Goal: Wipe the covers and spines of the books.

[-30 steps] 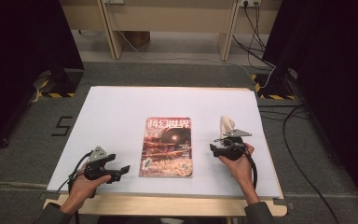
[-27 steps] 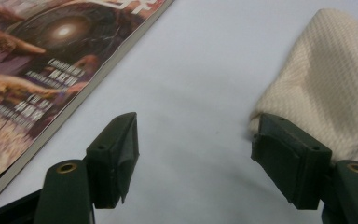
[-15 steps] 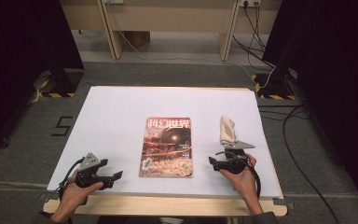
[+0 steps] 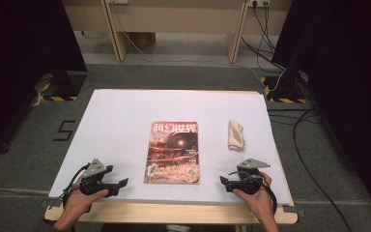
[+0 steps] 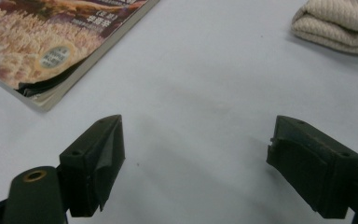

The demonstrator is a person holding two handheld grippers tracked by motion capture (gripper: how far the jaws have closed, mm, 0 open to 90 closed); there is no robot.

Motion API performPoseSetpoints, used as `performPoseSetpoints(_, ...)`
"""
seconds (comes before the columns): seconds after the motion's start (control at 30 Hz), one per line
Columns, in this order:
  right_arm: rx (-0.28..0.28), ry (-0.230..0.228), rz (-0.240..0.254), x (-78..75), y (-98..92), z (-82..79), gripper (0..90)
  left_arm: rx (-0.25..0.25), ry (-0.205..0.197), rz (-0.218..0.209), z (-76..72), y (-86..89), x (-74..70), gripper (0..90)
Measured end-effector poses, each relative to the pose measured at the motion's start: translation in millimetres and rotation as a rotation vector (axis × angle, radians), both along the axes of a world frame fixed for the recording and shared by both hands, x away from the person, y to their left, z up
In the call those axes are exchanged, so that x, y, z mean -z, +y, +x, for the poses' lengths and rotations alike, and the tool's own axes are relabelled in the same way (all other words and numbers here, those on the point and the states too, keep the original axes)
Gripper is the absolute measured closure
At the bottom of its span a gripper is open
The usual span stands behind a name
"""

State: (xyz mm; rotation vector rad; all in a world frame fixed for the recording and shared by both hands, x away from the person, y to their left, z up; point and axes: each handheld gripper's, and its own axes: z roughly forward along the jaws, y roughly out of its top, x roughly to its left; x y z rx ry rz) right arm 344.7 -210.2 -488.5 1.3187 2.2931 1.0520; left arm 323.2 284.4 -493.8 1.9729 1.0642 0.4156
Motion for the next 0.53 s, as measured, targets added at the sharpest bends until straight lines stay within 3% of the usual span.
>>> performPoseSetpoints(0.53,-0.014,0.0,-0.012,2.8,-2.8,-9.7,17.6,0.005,0.008,0.007,0.7,-1.2,1.3,16.4)
